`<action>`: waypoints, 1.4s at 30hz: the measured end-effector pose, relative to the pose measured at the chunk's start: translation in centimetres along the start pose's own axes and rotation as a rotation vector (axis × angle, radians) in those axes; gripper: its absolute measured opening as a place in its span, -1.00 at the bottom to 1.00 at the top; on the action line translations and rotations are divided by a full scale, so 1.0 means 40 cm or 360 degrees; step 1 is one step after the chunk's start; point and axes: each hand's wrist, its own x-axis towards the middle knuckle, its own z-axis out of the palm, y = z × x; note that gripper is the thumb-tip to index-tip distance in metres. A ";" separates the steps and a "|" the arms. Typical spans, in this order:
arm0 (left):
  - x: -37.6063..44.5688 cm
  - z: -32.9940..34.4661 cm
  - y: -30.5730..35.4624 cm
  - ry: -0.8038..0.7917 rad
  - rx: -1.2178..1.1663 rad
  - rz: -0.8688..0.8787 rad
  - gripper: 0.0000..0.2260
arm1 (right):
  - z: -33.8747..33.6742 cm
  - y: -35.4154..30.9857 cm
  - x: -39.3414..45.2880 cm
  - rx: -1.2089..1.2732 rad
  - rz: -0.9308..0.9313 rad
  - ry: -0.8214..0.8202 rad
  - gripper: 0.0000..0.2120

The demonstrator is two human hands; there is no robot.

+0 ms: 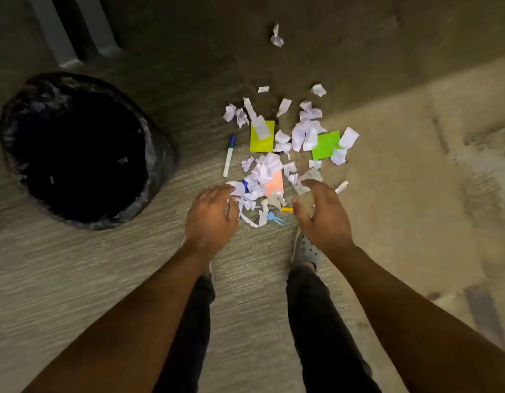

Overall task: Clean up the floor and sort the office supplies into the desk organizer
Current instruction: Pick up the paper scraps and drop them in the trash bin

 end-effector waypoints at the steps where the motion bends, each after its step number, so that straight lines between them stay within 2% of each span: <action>1: 0.002 0.043 -0.026 -0.0014 -0.0008 0.0000 -0.68 | 0.034 0.029 0.007 0.0014 0.0018 -0.0026 -0.56; 4: 0.012 0.154 -0.091 -0.0100 0.0048 -0.0134 -0.64 | 0.125 0.113 0.039 -0.0004 0.0059 -0.0124 -0.61; 7: 0.025 0.259 -0.146 -0.0223 0.0139 -0.0098 -0.60 | 0.206 0.189 0.077 -0.0054 0.0037 -0.0159 -0.64; 13: 0.092 0.384 -0.214 -0.0188 0.0201 -0.0021 -0.63 | 0.301 0.284 0.165 -0.0127 0.0003 -0.0187 -0.62; 20: 0.163 0.490 -0.229 -0.0436 0.0371 0.0106 -0.40 | 0.383 0.314 0.290 -0.0358 -0.0212 -0.0308 -0.58; 25: 0.191 0.569 -0.207 -0.0546 0.0567 0.0126 -0.41 | 0.446 0.281 0.406 -0.0683 -0.0363 -0.0297 -0.42; 28: 0.195 0.600 -0.210 -0.0465 0.0551 0.0075 -0.53 | 0.473 0.264 0.455 -0.0825 -0.0422 -0.0323 -0.36; 32: 0.202 0.612 -0.221 -0.0270 0.0326 0.0077 -0.76 | 0.494 0.254 0.482 -0.0966 -0.0474 -0.0463 -0.34; 37: 0.207 0.587 -0.231 -0.0277 0.0013 0.0004 -0.70 | 0.513 0.239 0.482 -0.0925 -0.0508 -0.0473 -0.57; 42: 0.179 0.540 -0.233 -0.0036 -0.0248 -0.0139 -0.73 | 0.512 0.226 0.502 -0.0751 -0.0398 -0.0414 -0.67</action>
